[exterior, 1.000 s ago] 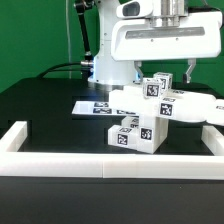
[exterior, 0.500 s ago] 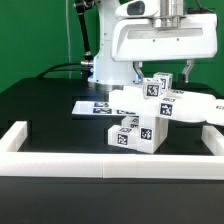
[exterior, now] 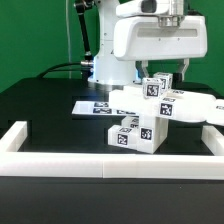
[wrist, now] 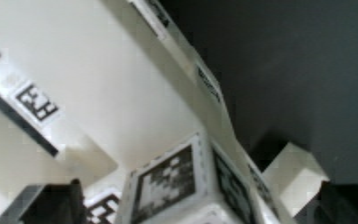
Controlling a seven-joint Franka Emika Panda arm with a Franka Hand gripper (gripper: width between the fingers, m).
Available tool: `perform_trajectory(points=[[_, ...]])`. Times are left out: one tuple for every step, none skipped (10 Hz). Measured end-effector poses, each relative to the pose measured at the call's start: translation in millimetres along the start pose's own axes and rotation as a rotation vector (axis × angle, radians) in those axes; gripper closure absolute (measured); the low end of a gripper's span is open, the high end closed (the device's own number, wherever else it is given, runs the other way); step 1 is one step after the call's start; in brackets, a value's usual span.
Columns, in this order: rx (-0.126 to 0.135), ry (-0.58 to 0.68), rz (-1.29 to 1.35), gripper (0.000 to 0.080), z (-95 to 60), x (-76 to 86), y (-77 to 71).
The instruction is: Assemble chair
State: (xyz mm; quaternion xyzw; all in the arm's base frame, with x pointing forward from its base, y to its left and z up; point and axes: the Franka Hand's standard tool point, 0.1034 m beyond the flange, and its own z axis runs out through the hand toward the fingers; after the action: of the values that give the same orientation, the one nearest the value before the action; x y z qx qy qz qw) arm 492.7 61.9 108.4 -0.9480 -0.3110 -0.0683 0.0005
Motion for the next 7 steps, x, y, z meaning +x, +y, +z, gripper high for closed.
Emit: perform_trajectory(points=[[-0.002, -0.001, -0.041, 0.015, 0.1, -0.1, 0.1], [-0.006, -0.005, -0.132, 0.015, 0.0, -0.4, 0.8], [-0.008, -0.007, -0.194, 0.015, 0.0, -0.9, 1.7], [-0.008, -0.008, -0.211, 0.015, 0.2, -1.4, 2.4], [-0.007, -0.008, -0.209, 0.0244, 0.6, -1.7, 2.5], [-0.007, -0.009, -0.208, 0.0244, 0.9, -1.9, 2.4], [-0.007, -0.009, -0.208, 0.0445, 1.0, -2.1, 2.4]])
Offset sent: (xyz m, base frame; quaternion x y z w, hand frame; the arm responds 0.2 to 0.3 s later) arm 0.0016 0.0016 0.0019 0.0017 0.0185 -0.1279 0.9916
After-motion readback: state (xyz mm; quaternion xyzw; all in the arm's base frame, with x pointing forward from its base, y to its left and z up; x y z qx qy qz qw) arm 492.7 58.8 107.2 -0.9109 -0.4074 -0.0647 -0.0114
